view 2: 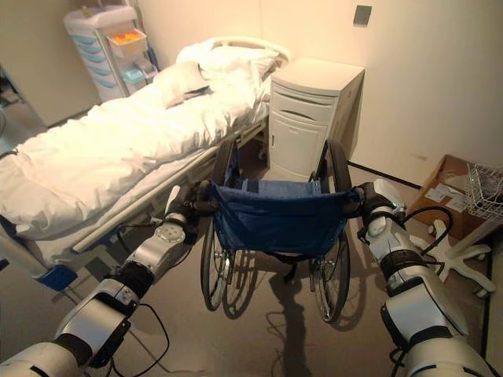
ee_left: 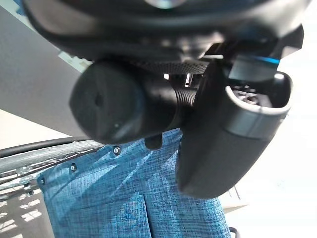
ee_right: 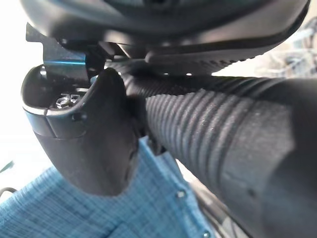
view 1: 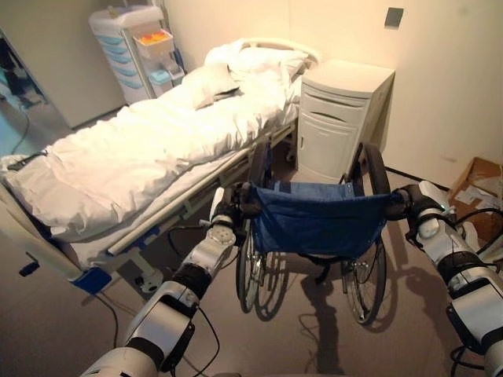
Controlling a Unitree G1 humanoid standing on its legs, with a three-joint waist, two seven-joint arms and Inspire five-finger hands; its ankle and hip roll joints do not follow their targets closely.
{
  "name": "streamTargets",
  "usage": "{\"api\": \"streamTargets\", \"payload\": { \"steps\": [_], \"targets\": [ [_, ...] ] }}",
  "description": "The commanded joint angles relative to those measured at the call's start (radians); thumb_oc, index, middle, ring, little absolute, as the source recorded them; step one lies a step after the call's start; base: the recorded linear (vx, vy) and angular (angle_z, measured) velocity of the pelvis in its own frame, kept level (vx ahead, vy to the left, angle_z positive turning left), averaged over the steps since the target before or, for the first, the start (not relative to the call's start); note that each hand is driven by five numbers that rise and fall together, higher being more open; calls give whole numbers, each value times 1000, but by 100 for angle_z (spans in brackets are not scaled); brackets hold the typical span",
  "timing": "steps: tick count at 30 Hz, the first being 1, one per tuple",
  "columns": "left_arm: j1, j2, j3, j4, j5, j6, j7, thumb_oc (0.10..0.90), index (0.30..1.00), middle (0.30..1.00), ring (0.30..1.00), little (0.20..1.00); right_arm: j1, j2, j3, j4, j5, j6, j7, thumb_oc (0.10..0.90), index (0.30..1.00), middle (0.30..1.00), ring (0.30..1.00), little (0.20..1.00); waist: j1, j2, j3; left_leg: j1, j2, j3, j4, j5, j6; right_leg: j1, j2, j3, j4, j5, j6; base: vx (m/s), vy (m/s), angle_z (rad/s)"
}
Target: Push the wheelchair next to the bed
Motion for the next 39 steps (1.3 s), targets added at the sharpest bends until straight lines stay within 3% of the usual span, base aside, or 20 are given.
{"api": "streamTargets", "payload": {
  "steps": [1,4,5,6,7,11,14,16,18,20,23,25,27,29,31,35,39],
  "targets": [
    [116,34,-119,63,31,56,-149,400,300,300,300,300,-34,107,60,-11,24,-90,140,400,300,300,300,300,53,13,68,108,-30,-60,-91,-162,3,-126,5,133,60,82,86,156,-94,30],
    [115,43,-114,45,33,63,-134,400,300,300,300,300,-34,119,69,-17,28,-78,129,400,300,300,300,300,69,24,78,85,-48,-55,-159,-144,1,-96,30,147,51,73,84,207,-44,16],
    [110,41,-115,52,19,63,-122,400,300,300,300,300,-33,133,68,-24,24,-67,120,400,300,300,300,300,81,32,87,32,-51,-51,-197,-91,-8,-69,49,159,39,65,81,191,-1,11],
    [108,40,-115,54,12,64,-117,400,300,300,300,300,-34,136,69,-25,23,-65,118,400,300,300,300,300,84,34,90,22,-50,-51,-209,-77,-10,-62,53,161,38,62,80,351,28,5],
    [98,35,-107,76,-19,61,-99,400,300,300,300,300,-39,149,72,-22,18,-64,118,400,300,300,300,300,95,46,95,-20,-36,-50,-251,-13,-18,-39,68,168,39,45,76,299,52,-13],
    [73,43,-80,126,-71,59,-79,400,300,300,300,300,-49,157,80,-5,11,-84,133,400,300,300,300,300,102,68,100,-52,13,-3,-297,64,-25,17,70,166,64,-5,73,340,104,-54],
    [58,39,-56,170,-89,45,-70,400,300,300,300,300,-54,169,84,8,10,-90,127,400,300,300,300,300,97,67,89,-43,12,39,-250,10,-7,23,39,149,99,-26,87,322,135,-54],
    [47,49,-41,223,-125,28,-69,400,300,300,300,300,-55,190,88,22,-33,-112,131,400,300,300,300,300,109,57,78,-42,-18,12,-203,-50,22,23,7,151,152,-52,109,420,150,-21],
    [37,52,-39,256,-131,10,-76,400,300,300,300,300,-57,192,89,26,-25,-113,125,400,300,300,300,300,114,55,72,-35,-27,10,-198,-61,33,14,-8,140,200,-60,121,336,108,-3],
    [20,40,-46,295,-122,0,-87,400,300,300,300,300,-58,190,78,43,-27,-125,114,400,300,300,300,300,117,48,54,-31,-58,1,-212,-68,59,-7,-22,158,354,-24,151,386,123,-3],
    [16,32,-62,302,-125,4,-71,400,300,300,300,300,-39,181,68,36,-15,-141,109,400,300,300,300,300,105,36,41,-18,-85,-3,-222,-75,72,-53,-27,185,450,45,176,320,13,9],
    [27,18,-63,296,-115,18,-51,400,300,300,300,300,-26,175,64,26,-11,-156,115,400,300,300,300,300,89,34,38,17,-97,-36,-226,-86,72,-126,-36,212,422,93,171,319,-102,13],
    [36,7,-52,286,-99,30,-33,400,300,300,300,300,-36,179,62,23,-9,-154,130,400,300,300,300,300,70,47,57,95,-81,-61,-241,-113,67,-249,-66,201,351,144,158,333,-241,-9],
    [37,11,-49,284,-92,32,-35,400,300,300,300,300,-42,184,62,25,0,-149,133,400,300,300,300,300,61,43,75,136,-80,-72,-247,-143,71,-287,-89,201,280,191,160,281,-300,-34],
    [33,22,-52,277,-77,27,-55,400,300,300,300,300,-47,191,59,22,9,-127,121,400,300,300,300,300,43,36,91,179,-84,-116,-236,-202,77,-352,-108,240,114,243,175,338,-388,4],
    [30,33,-71,260,-62,36,-67,400,300,300,300,300,-51,199,57,-20,39,-56,109,400,300,300,300,300,30,23,90,151,-75,-161,-185,-217,70,-321,-57,292,124,199,172,233,-390,74],
    [47,29,-81,263,-34,34,-96,400,300,300,300,300,-32,183,63,-29,65,-44,116,400,300,300,300,300,14,-1,66,146,-39,-99,-135,-221,37,-258,-42,242,102,173,150,239,-267,76]
  ]
}}
